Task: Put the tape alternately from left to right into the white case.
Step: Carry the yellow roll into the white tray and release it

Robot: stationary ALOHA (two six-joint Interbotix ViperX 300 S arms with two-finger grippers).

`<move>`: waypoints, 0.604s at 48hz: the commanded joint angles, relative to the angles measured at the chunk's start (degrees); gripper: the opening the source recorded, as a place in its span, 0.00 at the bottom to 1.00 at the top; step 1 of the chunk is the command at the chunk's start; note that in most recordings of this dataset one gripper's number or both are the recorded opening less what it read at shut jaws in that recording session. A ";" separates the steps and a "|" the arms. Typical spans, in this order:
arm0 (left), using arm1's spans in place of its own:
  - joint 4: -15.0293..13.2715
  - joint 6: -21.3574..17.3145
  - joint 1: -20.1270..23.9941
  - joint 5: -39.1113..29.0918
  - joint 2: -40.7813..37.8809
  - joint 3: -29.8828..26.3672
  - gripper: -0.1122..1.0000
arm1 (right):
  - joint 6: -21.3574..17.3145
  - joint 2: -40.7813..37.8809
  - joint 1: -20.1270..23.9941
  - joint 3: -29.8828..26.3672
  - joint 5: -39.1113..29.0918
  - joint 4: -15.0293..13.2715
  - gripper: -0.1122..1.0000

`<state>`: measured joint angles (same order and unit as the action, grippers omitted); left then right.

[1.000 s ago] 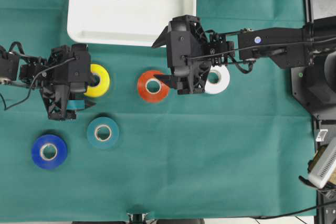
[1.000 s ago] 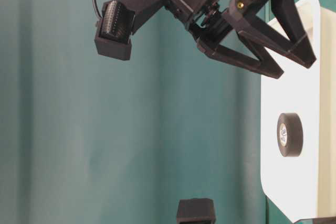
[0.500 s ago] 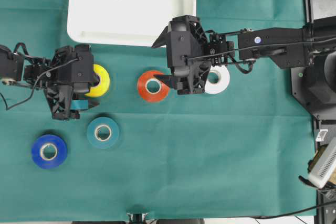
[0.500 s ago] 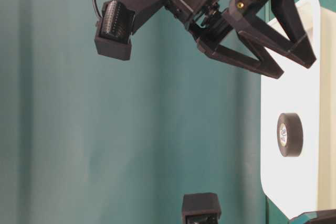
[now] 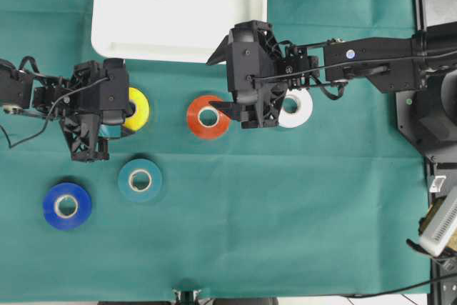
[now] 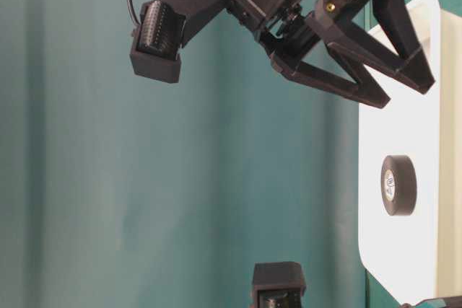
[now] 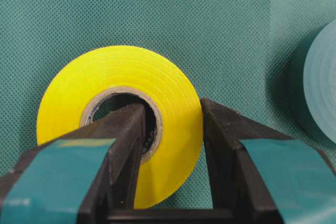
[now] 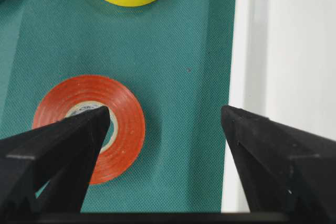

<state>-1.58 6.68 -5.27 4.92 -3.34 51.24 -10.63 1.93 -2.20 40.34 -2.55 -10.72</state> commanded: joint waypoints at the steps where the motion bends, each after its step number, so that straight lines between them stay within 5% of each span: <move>1: 0.09 0.09 0.00 0.18 1.49 -0.79 0.37 | 0.00 1.05 0.09 -0.53 0.44 -0.09 0.69; 29: 0.18 -0.09 0.18 -4.75 13.18 -2.02 0.34 | 0.00 0.97 0.09 -0.44 0.53 -0.09 0.69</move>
<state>-1.58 6.68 -5.80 0.26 7.56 50.45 -10.63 2.02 -2.20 40.34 -2.55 -10.72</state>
